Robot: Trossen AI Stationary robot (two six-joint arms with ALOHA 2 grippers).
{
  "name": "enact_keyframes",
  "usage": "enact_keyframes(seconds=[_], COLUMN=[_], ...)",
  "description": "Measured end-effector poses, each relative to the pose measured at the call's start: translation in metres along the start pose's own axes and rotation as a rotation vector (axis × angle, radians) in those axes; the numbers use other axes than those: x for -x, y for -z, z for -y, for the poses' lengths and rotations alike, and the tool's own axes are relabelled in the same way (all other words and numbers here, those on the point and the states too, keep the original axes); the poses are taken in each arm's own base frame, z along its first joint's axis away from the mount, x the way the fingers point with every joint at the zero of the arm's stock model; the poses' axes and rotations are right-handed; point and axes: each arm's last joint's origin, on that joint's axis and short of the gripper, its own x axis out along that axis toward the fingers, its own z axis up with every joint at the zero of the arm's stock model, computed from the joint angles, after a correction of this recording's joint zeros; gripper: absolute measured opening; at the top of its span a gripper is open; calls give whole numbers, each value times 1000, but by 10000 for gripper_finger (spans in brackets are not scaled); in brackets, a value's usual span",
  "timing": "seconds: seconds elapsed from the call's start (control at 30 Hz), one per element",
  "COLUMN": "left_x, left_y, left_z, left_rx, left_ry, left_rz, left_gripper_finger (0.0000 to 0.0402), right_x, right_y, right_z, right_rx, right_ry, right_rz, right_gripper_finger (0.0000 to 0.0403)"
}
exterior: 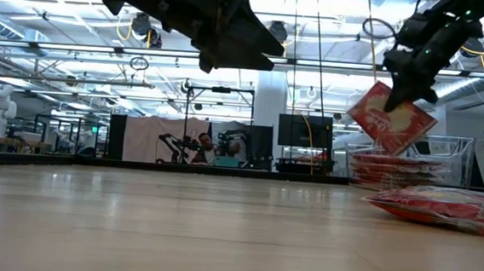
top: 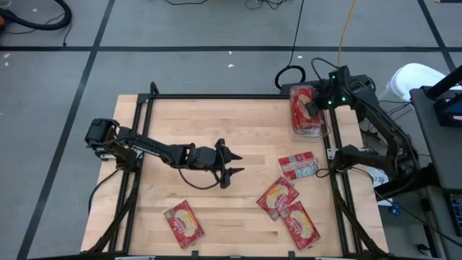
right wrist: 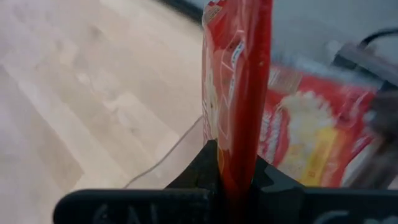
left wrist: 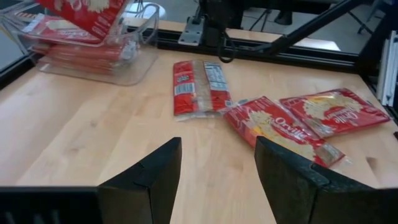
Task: Sort popcorn bags into baskets
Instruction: Put the red popcorn bag into the transparent bin
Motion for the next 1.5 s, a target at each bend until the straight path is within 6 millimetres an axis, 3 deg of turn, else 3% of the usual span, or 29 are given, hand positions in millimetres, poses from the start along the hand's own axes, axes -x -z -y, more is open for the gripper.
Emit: enact_keyframes(seconds=[0.2,0.57,0.9,1.27,1.5], left_x=[1,1,1,1,1], left_y=[2,3,4,4,4], left_z=[4,6,6,6,6], left_rx=[-6,-29,-44,-36,-28], left_ry=[10,13,12,11,8], left_rz=[-12,-26,-32,-32,-32], left_gripper_finger=[207,207,207,207,207], right_x=[-13,-16,-31,-37,-38], right_y=[-1,-2,-4,-7,-7], right_z=[6,7,-1,-6,-12], right_rx=[-41,-32,36,123,189], right_ry=[7,52,201,366,451], right_rz=[-59,-67,-149,-162,-181], right_gripper_finger=[13,42,46,128,152])
